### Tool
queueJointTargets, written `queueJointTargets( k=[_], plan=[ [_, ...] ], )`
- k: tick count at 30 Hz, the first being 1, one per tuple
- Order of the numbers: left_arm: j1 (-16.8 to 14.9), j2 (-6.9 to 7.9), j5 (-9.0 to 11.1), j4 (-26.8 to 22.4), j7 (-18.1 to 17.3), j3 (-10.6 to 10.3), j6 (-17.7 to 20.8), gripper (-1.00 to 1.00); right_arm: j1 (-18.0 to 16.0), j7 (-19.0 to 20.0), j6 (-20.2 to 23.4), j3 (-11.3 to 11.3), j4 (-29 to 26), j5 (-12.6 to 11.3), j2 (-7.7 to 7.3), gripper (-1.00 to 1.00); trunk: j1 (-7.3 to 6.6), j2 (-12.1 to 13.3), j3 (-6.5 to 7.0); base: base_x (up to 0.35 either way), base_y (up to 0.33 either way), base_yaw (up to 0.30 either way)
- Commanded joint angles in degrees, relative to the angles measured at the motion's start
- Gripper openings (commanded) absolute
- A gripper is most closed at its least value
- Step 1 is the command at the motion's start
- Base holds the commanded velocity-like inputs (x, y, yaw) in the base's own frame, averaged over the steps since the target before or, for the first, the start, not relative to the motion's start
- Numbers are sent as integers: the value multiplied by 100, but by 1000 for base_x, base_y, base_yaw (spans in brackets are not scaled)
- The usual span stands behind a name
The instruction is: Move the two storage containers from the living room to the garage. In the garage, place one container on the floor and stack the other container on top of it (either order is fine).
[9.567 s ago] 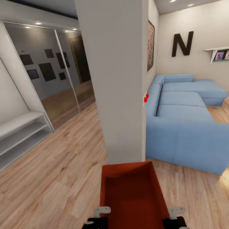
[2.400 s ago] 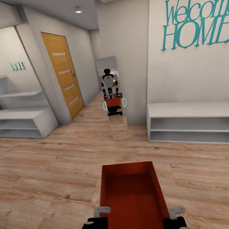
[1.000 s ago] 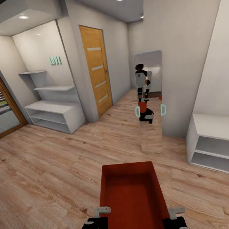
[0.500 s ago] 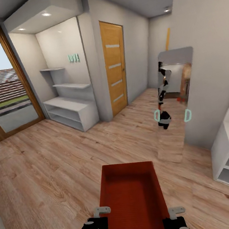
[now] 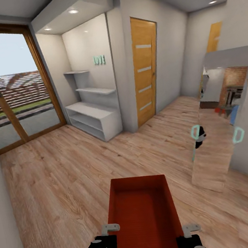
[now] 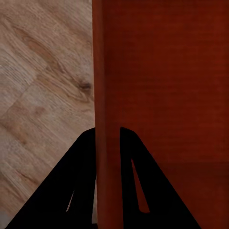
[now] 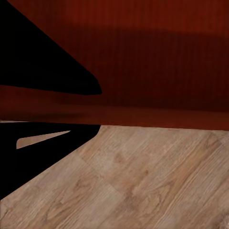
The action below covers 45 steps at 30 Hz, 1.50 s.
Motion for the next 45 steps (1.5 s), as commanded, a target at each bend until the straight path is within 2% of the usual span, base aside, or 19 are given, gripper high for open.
queueJointTargets(
  k=[1, 10, 45],
  plan=[
    [0, 1, 27, 8, 46, -94, 34, -100, -9, -74, -39, -33, -1, -8, -31, -100, 4, -5, -7, 323, 0, 272],
    [0, 1, 26, 8, 46, -99, 34, -100, -11, -74, -39, -33, -1, -8, -31, -100, 4, -5, -7, 323, 0, 208],
    [0, -1, 25, 8, 46, -94, 34, -100, -11, -75, -39, -33, -1, -8, -31, -100, 4, -5, -7, 323, 0, 1]
  ],
)
